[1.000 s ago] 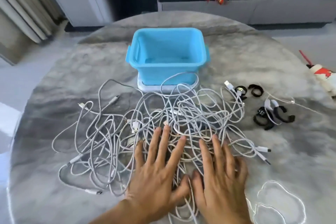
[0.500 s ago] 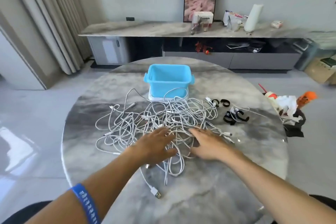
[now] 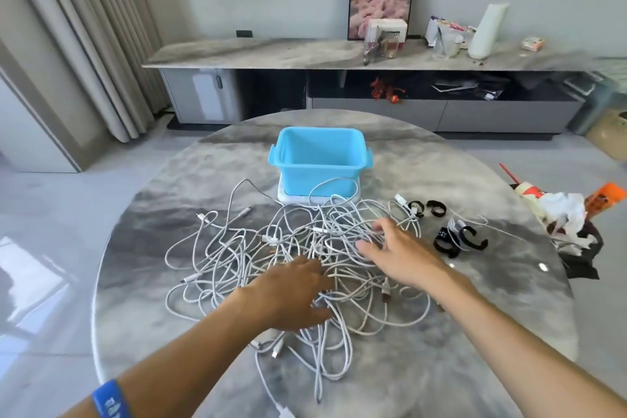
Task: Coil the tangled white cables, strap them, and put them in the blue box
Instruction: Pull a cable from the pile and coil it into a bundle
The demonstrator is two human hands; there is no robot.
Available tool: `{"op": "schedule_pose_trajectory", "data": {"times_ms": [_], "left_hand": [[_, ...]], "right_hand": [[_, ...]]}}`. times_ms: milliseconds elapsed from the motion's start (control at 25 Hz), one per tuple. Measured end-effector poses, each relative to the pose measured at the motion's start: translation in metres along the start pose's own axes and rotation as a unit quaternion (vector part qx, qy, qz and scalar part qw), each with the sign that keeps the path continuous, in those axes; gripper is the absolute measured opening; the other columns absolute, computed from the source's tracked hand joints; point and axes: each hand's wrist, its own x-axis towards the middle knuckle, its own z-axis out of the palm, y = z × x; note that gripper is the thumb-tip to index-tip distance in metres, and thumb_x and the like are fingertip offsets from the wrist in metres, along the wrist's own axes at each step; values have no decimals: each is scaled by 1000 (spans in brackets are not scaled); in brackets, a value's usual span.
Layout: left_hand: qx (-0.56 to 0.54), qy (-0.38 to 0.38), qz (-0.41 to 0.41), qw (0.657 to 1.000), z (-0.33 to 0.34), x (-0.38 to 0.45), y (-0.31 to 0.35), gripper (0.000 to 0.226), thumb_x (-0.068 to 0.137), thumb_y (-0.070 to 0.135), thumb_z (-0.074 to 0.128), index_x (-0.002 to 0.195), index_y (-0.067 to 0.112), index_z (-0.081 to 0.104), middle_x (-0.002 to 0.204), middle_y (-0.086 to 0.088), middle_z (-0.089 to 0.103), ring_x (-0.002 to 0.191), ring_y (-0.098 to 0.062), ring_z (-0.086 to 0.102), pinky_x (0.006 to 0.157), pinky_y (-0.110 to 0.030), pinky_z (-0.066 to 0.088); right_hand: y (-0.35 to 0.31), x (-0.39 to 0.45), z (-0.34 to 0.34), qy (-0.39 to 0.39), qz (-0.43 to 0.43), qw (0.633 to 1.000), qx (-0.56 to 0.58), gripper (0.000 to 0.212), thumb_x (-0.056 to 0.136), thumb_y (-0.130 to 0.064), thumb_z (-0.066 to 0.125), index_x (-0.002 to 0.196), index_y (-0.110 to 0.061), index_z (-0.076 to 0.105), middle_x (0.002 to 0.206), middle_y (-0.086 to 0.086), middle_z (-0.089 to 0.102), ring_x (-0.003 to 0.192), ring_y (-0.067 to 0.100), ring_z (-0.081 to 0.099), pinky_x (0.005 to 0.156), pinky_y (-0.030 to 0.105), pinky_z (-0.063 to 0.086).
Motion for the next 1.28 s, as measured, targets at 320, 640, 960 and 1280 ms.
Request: {"op": "schedule_pose_trajectory", "data": {"times_ms": [320, 640, 960, 1280], "left_hand": [[34, -3, -12, 999, 2, 12, 2, 44, 95, 47, 47, 132, 23, 47, 126, -5, 50, 119, -26, 44, 95, -44, 45], [66, -35, -25, 997, -4, 11, 15, 48, 98, 43, 46, 138, 16, 41, 132, -11, 45, 123, -31, 42, 95, -46, 44], [-189, 310, -199, 910, -52, -8, -6, 14, 92, 36, 51, 100, 27, 59, 97, 5, 71, 82, -20, 68, 74, -39, 56], [-618, 223, 94, 748, -75, -36, 15, 50, 82, 14, 60, 132, 16, 56, 121, -8, 68, 113, -23, 63, 100, -31, 48]], "right_hand": [[-3, 41, 4, 98, 116, 951, 271, 53, 88, -38, 60, 138, -36, 40, 93, 4, 70, 71, 18, 63, 60, 28, 47], [-12, 22, -28, -1, 28, 607, 794, 25, 80, -32, 68, 101, -19, 59, 55, -4, 42, 34, 5, 25, 35, 18, 17], [-35, -46, -76, -6, -129, 654, 745, 47, 102, -40, 37, 63, -15, 43, 59, 4, 44, 47, 13, 26, 39, 22, 22], [-49, -78, -71, -121, -227, 829, 496, 55, 94, -44, 45, 47, -17, 36, 42, -4, 24, 38, 11, 22, 44, 21, 21]]}}
